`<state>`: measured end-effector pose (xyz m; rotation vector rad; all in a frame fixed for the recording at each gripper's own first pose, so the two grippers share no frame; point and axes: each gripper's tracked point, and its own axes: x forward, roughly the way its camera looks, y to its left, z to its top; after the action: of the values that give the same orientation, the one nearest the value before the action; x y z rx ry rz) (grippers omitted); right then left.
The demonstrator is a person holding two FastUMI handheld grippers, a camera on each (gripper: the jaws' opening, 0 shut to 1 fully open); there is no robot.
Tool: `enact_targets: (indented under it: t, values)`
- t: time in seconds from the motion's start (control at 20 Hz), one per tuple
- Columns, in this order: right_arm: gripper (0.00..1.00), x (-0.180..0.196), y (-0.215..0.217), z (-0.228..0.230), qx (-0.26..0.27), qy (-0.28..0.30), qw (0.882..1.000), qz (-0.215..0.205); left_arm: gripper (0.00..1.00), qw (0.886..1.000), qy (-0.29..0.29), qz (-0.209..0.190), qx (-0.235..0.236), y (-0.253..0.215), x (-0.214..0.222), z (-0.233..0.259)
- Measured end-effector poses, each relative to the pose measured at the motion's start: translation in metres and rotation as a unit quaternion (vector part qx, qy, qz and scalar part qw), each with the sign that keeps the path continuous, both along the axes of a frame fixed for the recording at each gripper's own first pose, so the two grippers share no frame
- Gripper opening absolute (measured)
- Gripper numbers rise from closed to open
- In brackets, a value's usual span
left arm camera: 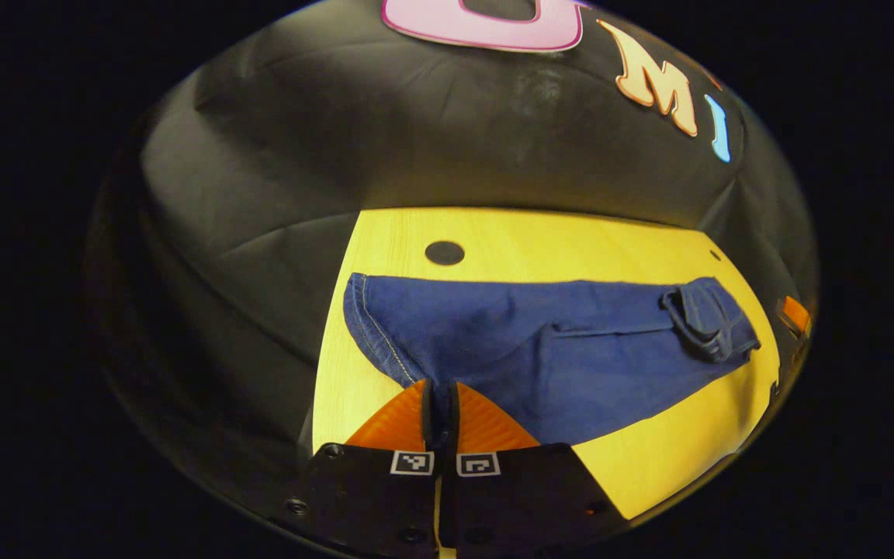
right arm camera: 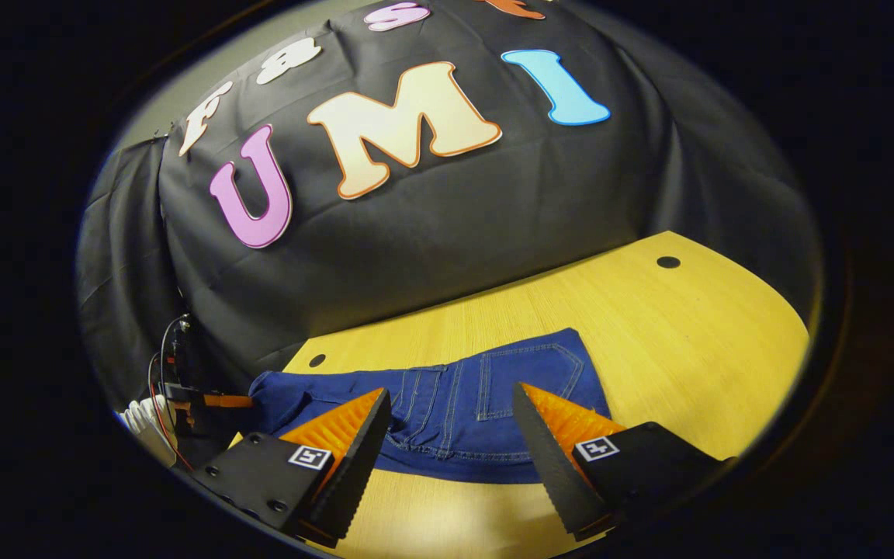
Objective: Grasp the waist and the cuffs of the jeans and fold them to make the two legs overlap; first hold the waist and fold one-third of the jeans toward the cuffs, then hold the cuffs and fold the remaining one-third in the same direction to finish folding.
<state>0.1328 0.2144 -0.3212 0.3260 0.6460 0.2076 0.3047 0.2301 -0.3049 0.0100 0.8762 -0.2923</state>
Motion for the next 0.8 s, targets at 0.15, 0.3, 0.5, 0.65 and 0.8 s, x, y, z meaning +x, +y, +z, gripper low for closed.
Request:
enact_targets:
  t: [0.15, 0.3, 0.5, 0.65, 0.8]
  values:
    - [0.98, 0.003, -0.018, 0.017, 0.01, -0.011, 1.0, 0.003, 0.0, 1.0, -0.025, -0.014, -0.009, -0.033, -0.003, 0.035]
    - [0.98, 0.004, -0.04, 0.034, 0.013, -0.021, 1.0, 0.004, 0.0, 0.999, -0.036, -0.028, -0.013, -0.072, -0.005, 0.053]
    - [0.98, 0.005, -0.071, 0.048, 0.017, -0.03, 0.999, 0.001, 0.0, 0.998, -0.054, -0.036, -0.028, -0.125, -0.004, 0.081]
    - [0.98, 0.006, -0.096, 0.056, 0.024, -0.032, 0.999, -0.004, 0.0, 0.996, -0.058, -0.049, -0.042, -0.167, -0.006, 0.099]
    - [0.98, 0.007, -0.12, 0.063, 0.028, -0.036, 0.999, -0.009, 0.0, 0.994, -0.067, -0.073, -0.049, -0.214, -0.011, 0.114]
